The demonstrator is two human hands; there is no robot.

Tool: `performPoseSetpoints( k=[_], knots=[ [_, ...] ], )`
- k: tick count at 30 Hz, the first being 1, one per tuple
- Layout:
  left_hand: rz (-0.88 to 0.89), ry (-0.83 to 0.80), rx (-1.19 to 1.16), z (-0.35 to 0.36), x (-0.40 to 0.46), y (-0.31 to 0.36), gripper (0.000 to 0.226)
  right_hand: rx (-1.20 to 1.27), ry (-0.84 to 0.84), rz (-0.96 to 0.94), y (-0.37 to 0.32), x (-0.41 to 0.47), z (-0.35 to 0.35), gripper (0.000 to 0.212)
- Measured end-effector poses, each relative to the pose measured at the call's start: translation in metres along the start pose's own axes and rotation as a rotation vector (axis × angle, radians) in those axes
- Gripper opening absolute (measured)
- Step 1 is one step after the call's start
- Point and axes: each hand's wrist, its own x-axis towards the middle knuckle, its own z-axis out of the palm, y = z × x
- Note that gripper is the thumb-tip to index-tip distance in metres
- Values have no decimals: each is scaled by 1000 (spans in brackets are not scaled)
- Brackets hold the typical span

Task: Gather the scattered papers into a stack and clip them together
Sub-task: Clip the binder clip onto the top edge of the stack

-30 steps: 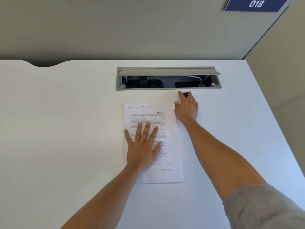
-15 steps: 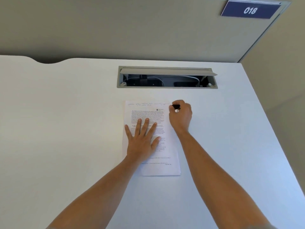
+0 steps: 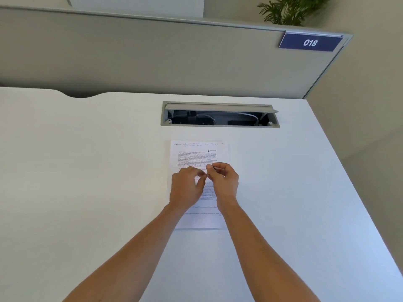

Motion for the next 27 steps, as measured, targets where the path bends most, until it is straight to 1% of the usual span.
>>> performPoseSetpoints(
  k=[5, 9, 14, 18, 22, 27],
  knots=[
    [-88, -166, -154, -19, -10, 1, 14, -14, -83, -25, 2, -16, -3, 12],
    [-84, -269, -152, -38, -14, 5, 18, -21, -163, -49, 1, -27, -7, 15],
    [-107, -333, -119, -53, -19, 9, 27, -6, -227, -60, -6, -37, -10, 13],
    [-91, -360, -42, -65, -23, 14, 29, -31, -274, -58, -5, -44, -11, 13],
    [2, -365, 138, -68, -28, 18, 19, -28, -308, -57, -8, -48, -10, 11],
    [102, -375, 245, -76, -32, 15, 6, 12, -359, -26, -13, -53, -8, 9]
  ],
)
